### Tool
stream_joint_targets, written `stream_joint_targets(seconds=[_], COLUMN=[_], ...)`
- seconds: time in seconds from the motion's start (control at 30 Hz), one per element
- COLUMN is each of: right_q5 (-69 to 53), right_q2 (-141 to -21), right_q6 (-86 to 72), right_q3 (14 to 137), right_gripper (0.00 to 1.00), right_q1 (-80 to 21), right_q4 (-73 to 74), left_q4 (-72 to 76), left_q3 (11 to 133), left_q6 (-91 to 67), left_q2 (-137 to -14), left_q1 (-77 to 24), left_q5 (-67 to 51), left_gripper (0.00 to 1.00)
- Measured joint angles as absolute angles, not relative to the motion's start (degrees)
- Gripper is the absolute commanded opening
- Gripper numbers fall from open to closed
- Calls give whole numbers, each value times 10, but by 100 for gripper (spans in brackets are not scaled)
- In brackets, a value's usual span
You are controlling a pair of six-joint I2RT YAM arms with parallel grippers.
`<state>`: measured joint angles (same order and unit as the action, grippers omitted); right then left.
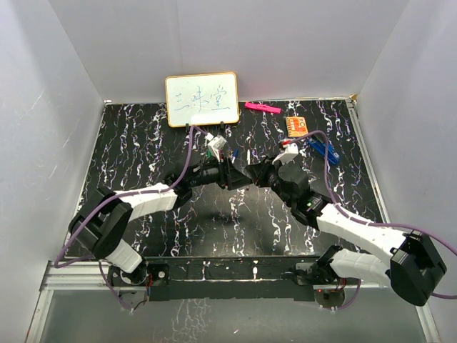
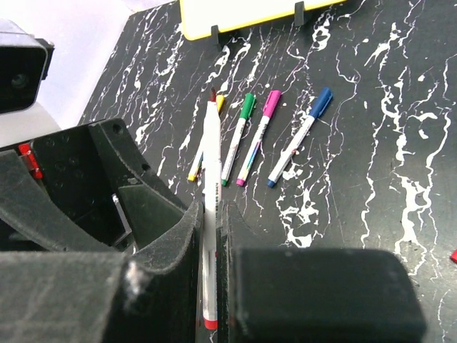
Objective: Insert the pens into the pen caps
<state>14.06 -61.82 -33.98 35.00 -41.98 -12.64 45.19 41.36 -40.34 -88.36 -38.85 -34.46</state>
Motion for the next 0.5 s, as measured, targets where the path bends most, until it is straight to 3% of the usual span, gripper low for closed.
stream_joint_targets(seconds=[0.5], right_q5=[120], right_q2=[-615], right_q6=[-358], right_q3=[338], right_gripper=[0], right_q1=[-420], right_q4=[-162], left_q4=[468], left_q3=[417], left_q6=[-415], left_q2=[-911], left_q1=[-392], left_q5=[-338], left_gripper=[42])
